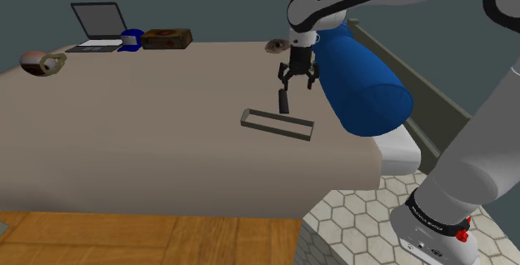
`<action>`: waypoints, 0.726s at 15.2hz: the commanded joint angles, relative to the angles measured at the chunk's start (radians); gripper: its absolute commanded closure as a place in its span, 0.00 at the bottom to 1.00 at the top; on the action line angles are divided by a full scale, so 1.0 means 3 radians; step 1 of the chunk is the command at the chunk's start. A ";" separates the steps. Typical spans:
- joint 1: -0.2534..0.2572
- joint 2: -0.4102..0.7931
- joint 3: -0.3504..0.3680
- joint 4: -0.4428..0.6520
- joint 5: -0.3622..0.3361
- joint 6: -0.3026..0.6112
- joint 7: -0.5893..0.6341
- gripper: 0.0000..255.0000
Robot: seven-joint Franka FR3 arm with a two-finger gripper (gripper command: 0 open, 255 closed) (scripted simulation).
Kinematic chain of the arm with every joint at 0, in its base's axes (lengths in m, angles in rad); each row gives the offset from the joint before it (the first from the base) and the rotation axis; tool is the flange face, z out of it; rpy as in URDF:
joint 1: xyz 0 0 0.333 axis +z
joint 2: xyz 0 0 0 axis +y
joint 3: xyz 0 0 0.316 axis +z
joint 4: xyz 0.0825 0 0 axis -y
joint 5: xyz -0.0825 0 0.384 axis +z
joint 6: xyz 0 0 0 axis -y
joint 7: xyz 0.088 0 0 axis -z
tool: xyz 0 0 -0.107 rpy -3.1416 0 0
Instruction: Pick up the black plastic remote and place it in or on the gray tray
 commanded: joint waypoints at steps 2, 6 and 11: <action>-0.0025 0.0405 -0.0028 0.0292 0.0009 0.0077 0.0123 0.00; -0.0059 0.0928 -0.0078 0.0748 0.0033 0.0099 0.0271 0.00; -0.0101 0.1479 -0.0132 0.1292 0.0072 0.0060 0.0415 0.00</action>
